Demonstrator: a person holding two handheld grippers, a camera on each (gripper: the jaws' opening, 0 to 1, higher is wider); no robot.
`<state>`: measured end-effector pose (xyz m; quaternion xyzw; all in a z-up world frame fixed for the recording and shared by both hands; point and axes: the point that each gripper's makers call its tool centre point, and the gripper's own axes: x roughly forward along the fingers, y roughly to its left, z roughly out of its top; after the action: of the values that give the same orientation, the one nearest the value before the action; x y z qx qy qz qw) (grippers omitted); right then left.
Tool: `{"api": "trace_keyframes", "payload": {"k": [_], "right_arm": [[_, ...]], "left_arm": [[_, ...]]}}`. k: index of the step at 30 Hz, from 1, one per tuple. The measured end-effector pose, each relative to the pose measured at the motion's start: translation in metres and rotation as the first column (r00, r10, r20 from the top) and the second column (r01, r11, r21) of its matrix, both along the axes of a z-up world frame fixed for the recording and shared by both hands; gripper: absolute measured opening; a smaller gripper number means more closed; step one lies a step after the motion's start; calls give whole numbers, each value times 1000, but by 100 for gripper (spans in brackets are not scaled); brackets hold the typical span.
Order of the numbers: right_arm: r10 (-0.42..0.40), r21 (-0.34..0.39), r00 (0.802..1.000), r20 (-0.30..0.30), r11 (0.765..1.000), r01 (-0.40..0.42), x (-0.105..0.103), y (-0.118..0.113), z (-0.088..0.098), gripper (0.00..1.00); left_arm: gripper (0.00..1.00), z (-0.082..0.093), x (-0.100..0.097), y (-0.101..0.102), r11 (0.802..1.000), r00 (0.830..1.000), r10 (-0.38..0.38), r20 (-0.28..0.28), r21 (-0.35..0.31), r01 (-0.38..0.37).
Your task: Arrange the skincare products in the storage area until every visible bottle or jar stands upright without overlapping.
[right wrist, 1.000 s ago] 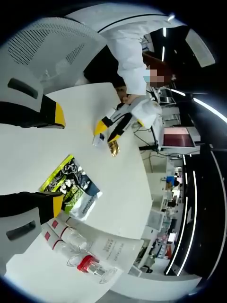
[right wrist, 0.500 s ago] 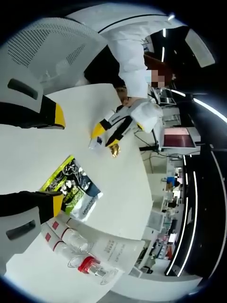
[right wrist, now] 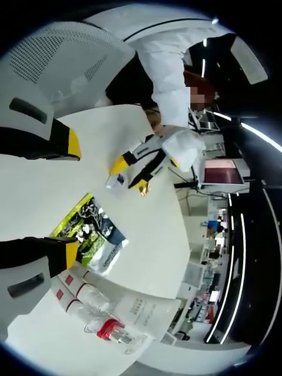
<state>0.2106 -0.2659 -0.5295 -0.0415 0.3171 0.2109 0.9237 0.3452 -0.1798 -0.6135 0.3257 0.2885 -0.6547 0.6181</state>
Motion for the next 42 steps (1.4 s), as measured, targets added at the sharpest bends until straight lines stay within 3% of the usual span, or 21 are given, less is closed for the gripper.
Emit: {"api": "trace_keyframes", "payload": {"k": [15, 24, 42], "right_arm": [[2, 3, 1000, -5, 1000, -2, -2, -3, -1, 52], [-5, 2, 1000, -7, 1000, 5, -3, -5, -1, 52], [-11, 2, 1000, -10, 1000, 11, -4, -7, -3, 51]], "left_arm": [[42, -2, -9, -29, 992, 992, -128, 19, 9, 127], [42, -2, -15, -34, 980, 980, -198, 31, 28, 198], [43, -2, -20, -43, 977, 977, -212, 14, 31, 211]]}}
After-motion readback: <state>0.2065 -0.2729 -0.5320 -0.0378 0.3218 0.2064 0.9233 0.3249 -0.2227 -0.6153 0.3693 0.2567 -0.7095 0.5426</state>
